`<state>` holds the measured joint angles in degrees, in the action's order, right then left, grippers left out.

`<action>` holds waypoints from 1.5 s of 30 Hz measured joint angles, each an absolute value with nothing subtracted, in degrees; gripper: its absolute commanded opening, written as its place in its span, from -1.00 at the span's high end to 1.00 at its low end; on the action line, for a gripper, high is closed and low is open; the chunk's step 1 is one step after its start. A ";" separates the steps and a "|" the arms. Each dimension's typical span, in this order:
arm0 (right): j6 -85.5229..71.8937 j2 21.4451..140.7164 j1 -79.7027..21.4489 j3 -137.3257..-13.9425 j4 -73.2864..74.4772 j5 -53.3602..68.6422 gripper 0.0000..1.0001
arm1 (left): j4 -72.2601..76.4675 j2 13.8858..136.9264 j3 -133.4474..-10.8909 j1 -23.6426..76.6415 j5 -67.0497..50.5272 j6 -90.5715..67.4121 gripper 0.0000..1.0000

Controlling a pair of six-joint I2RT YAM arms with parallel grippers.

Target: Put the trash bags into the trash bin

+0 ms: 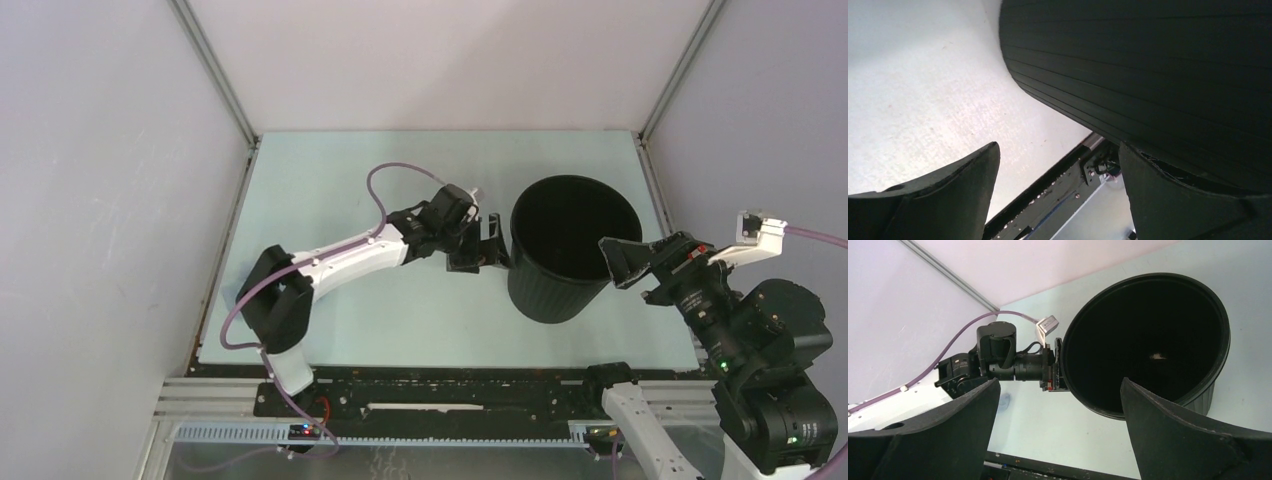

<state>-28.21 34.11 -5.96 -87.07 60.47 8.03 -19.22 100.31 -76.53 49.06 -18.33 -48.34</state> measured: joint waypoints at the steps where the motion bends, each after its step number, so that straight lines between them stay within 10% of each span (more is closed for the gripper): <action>1: -28.21 34.11 -5.96 -87.13 60.45 8.03 -0.99 | -20.36 100.29 -77.03 48.97 -17.61 -47.94 -0.84; 11: -27.73 34.13 -5.96 -87.13 60.45 8.32 -0.99 | -47.70 87.48 -76.90 38.87 8.16 -41.95 -0.88; 16: -27.33 34.13 -5.98 -87.07 60.38 8.67 -0.99 | -59.18 69.14 -69.28 24.43 27.70 -42.92 -0.73; 22: -27.33 34.13 -6.46 -86.61 60.03 9.61 -0.99 | -60.38 52.64 -56.12 -1.37 35.77 -43.29 -0.99; 31: -27.29 34.17 -6.57 -86.13 59.79 11.51 -0.99 | -52.05 62.94 -52.60 -14.24 33.67 -43.05 -1.00; 45: -24.08 36.03 -6.79 -85.86 58.92 19.92 -0.99 | -44.07 73.06 -47.72 -15.53 6.92 -39.64 0.56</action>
